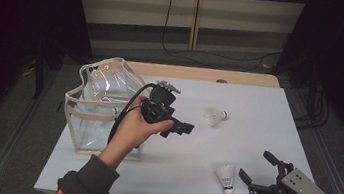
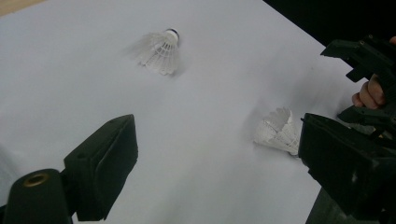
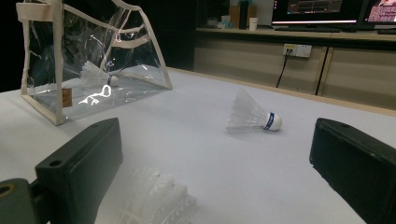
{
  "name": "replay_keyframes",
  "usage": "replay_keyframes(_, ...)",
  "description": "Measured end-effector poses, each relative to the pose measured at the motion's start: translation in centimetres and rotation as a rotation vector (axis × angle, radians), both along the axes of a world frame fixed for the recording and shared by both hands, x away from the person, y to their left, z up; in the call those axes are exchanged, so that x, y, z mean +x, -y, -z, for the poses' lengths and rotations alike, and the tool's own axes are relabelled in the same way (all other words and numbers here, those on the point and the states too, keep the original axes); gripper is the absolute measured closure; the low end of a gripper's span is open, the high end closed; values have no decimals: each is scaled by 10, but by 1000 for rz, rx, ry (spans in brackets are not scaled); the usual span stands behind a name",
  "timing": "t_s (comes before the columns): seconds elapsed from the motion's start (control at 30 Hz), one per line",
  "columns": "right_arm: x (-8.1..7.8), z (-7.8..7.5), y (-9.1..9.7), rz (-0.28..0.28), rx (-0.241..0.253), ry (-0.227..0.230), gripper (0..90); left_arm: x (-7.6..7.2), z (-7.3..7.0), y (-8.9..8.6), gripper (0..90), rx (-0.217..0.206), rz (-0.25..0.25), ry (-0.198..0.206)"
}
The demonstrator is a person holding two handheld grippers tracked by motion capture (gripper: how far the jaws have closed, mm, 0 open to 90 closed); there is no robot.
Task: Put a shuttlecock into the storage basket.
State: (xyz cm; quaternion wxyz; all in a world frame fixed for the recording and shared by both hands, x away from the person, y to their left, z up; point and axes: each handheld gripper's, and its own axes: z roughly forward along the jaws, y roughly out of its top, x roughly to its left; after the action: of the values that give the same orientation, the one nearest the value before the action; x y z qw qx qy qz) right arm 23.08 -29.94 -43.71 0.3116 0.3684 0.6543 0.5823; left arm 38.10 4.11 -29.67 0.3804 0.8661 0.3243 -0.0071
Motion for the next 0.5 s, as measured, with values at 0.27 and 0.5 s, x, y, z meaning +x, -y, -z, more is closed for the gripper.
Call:
replay_keyframes(0.27,0,0,0,0,0,-1,24,-3,12,4,114,-4,25,-13)
replay_keyframes(0.5,0,0,0,-2,-4,1,23,-5,20,5,113,1,32,-15)
